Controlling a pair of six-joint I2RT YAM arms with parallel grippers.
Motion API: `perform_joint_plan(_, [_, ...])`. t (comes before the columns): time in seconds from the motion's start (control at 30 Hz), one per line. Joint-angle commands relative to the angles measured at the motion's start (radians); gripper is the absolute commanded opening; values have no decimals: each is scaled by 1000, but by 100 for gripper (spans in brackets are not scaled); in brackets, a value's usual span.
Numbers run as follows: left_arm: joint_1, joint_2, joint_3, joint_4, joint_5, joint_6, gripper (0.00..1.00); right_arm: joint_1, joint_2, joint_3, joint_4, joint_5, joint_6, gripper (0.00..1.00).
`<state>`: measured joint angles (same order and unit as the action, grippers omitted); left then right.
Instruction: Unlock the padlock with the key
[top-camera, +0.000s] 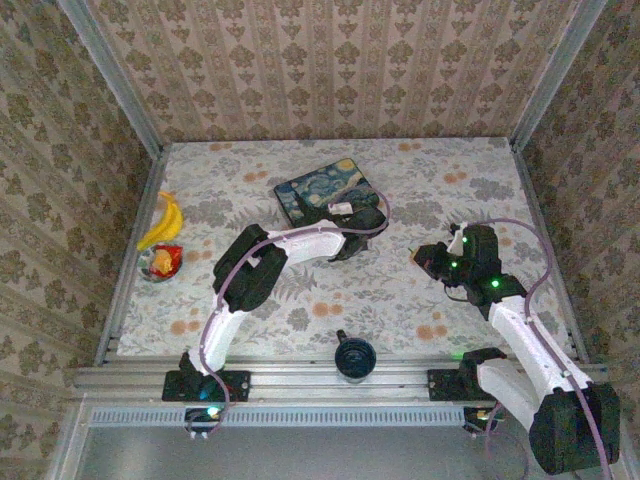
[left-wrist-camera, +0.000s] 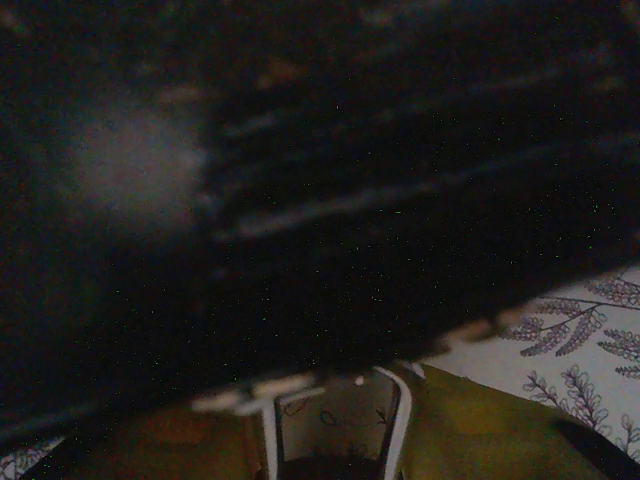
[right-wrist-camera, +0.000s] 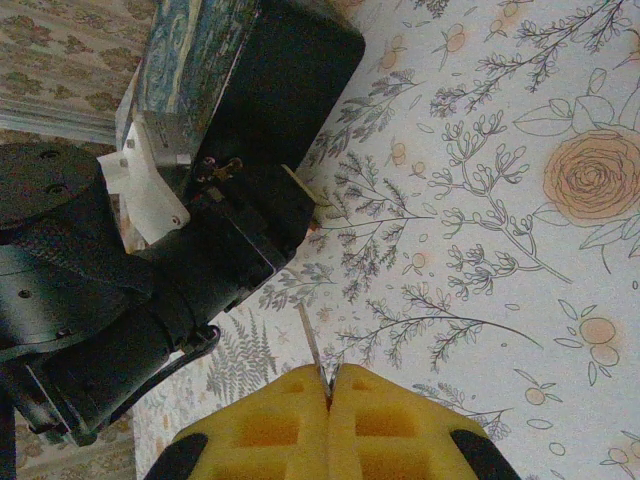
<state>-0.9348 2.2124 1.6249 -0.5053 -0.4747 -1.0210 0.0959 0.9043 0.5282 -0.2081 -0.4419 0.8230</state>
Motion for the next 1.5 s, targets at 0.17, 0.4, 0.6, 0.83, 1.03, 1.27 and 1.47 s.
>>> perform_joint_plan(0.17, [-2,27,9,-50,14,-23,39,-5,-12,-7,11,-13,15,0])
perform_joint_plan(0.4, [9,32,11,-41,22,-18,31,-6,-8,-2,11,-13,15,0])
perform_joint_plan(0.6, [11,32,12,-20,61,1,20,-5,1,3,16,-12,11,0])
perform_joint_plan(0.83, [39,-33,-20,32,217,-4,2,10,17,-62,127,-43,-27,0])
perform_joint_plan(1.03, [91,-100,-53,92,426,-52,0,70,53,-165,301,32,-16,0])
perform_joint_plan(1.27, [111,-145,-99,133,537,-164,0,215,156,-203,485,180,-12,0])
perform_joint_plan(1.47, [115,-166,-134,180,623,-257,0,289,332,-207,707,220,-6,0])
